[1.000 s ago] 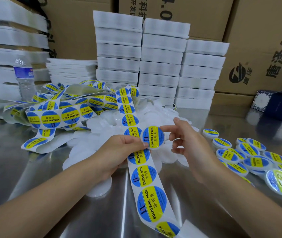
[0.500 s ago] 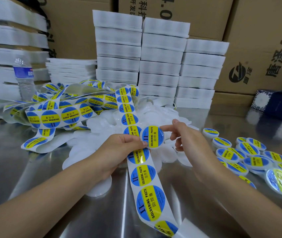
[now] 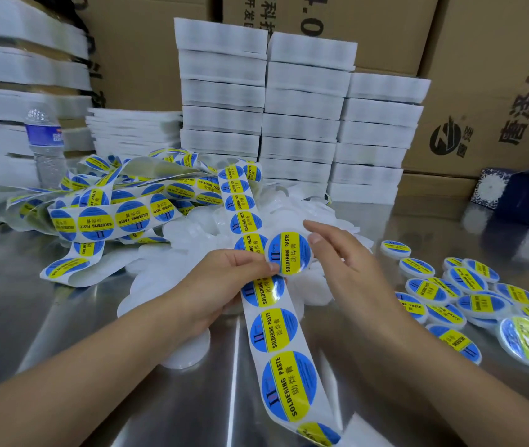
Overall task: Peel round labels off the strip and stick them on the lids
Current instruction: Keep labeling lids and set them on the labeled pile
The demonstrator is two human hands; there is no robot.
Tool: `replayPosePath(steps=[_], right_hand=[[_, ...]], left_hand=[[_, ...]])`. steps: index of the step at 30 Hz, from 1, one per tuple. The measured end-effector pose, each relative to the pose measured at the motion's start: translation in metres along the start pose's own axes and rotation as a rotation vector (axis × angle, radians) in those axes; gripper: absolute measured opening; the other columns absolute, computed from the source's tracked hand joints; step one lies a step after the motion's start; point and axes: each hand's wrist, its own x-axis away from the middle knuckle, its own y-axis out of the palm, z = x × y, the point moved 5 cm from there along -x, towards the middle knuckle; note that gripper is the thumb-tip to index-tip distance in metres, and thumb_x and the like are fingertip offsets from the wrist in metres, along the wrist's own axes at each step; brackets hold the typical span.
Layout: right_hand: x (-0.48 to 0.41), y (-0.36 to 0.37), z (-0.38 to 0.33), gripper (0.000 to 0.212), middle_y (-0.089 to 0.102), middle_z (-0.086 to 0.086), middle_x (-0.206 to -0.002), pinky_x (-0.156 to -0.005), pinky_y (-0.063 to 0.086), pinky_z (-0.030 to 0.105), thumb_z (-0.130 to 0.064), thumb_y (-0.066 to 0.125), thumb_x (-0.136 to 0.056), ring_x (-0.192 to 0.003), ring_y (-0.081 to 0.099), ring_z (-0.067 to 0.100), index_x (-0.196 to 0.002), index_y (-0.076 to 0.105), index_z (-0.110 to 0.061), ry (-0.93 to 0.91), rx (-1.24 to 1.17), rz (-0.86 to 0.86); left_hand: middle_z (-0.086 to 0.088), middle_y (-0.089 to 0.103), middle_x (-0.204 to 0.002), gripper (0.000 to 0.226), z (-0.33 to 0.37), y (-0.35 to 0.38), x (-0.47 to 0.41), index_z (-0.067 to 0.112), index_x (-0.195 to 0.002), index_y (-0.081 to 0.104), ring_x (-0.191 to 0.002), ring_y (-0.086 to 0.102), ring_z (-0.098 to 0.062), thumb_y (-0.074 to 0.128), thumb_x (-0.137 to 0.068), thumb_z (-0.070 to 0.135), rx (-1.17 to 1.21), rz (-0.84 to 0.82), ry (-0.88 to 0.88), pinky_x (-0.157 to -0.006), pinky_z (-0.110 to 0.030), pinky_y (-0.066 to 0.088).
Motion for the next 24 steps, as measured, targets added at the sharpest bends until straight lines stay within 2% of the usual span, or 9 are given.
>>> replayPosePath(steps=[3,5,7,9,11,14,16,20,24], right_hand=[[0.003,0.009,0.001,0.033,0.059,-0.013,-0.091,-0.066,0.041,0.005,-0.046,0.050,-0.088,-0.078,0.053,-0.002,-0.121,0.051,-0.042,0.020,-0.024,-0.105],[0.005,0.013,0.001,0.033,0.063,-0.013,-0.085,-0.063,0.042,0.007,-0.049,0.053,-0.086,-0.072,0.054,-0.006,-0.118,0.048,-0.043,0.022,-0.022,-0.144],[0.006,0.012,0.002,0.028,0.064,-0.025,-0.084,-0.061,0.042,0.006,-0.050,0.057,-0.082,-0.071,0.057,-0.009,-0.107,0.051,-0.040,0.021,-0.039,-0.139],[0.005,0.011,0.005,0.031,0.064,-0.029,-0.083,-0.061,0.045,0.009,-0.056,0.059,-0.076,-0.073,0.060,-0.007,-0.099,0.054,-0.036,0.044,-0.034,-0.138],[0.005,0.013,0.009,0.038,0.066,-0.023,-0.085,-0.069,0.052,0.018,-0.061,0.060,-0.072,-0.077,0.064,-0.003,-0.099,0.057,-0.035,0.076,-0.012,-0.170],[0.005,0.017,0.013,0.046,0.069,-0.015,-0.090,-0.078,0.055,0.029,-0.064,0.060,-0.069,-0.083,0.066,0.002,-0.101,0.061,-0.032,0.107,0.000,-0.215],[0.004,0.016,0.012,0.046,0.070,-0.014,-0.088,-0.076,0.055,0.028,-0.064,0.062,-0.068,-0.082,0.066,0.002,-0.099,0.063,-0.031,0.100,0.001,-0.222],[0.003,0.014,0.009,0.058,0.070,-0.014,-0.081,-0.065,0.053,0.021,-0.075,0.059,-0.055,-0.073,0.066,0.002,-0.091,0.065,-0.030,0.100,0.001,-0.219],[0.000,0.010,0.013,0.058,0.071,-0.002,-0.075,-0.065,0.054,0.035,-0.073,0.063,-0.054,-0.070,0.067,0.017,-0.082,0.068,-0.022,0.128,-0.004,-0.154]], left_hand=[[-0.001,0.075,-0.077,0.011,0.001,0.003,0.003,0.019,-0.076,0.078,-0.066,0.069,-0.009,0.069,-0.081,0.023,0.015,-0.019,0.023,-0.056,-0.017,0.052],[0.001,0.074,-0.073,0.012,0.002,0.003,0.003,0.020,-0.072,0.077,-0.062,0.068,-0.007,0.070,-0.080,0.024,-0.012,-0.029,0.048,-0.053,-0.012,0.048],[-0.002,0.075,-0.076,0.009,0.004,0.005,0.003,0.021,-0.074,0.077,-0.068,0.068,-0.009,0.074,-0.074,0.029,-0.066,-0.052,0.078,-0.060,-0.014,0.050],[-0.007,0.076,-0.083,0.020,0.005,0.007,0.004,0.021,-0.080,0.078,-0.075,0.069,-0.014,0.080,-0.065,0.034,-0.102,-0.080,0.122,-0.070,-0.020,0.052],[-0.004,0.076,-0.081,0.023,0.008,0.008,0.006,0.022,-0.081,0.079,-0.074,0.070,-0.011,0.079,-0.061,0.033,-0.120,-0.097,0.185,-0.068,-0.018,0.053],[0.001,0.075,-0.075,0.009,0.012,0.008,0.007,0.023,-0.077,0.078,-0.069,0.069,-0.006,0.079,-0.068,0.018,-0.204,-0.070,0.283,-0.066,-0.015,0.052],[0.003,0.074,-0.071,0.014,0.013,0.007,0.008,0.024,-0.073,0.078,-0.065,0.067,-0.004,0.079,-0.070,0.010,-0.232,-0.041,0.316,-0.062,-0.013,0.050],[0.004,0.074,-0.070,0.012,0.014,0.010,0.010,0.022,-0.071,0.078,-0.063,0.066,-0.002,0.080,-0.069,0.011,-0.235,-0.040,0.335,-0.061,-0.012,0.049],[0.005,0.070,-0.065,0.006,0.013,0.011,0.010,0.019,-0.067,0.077,-0.059,0.062,-0.002,0.081,-0.064,0.020,-0.243,-0.041,0.335,-0.059,-0.012,0.048]])
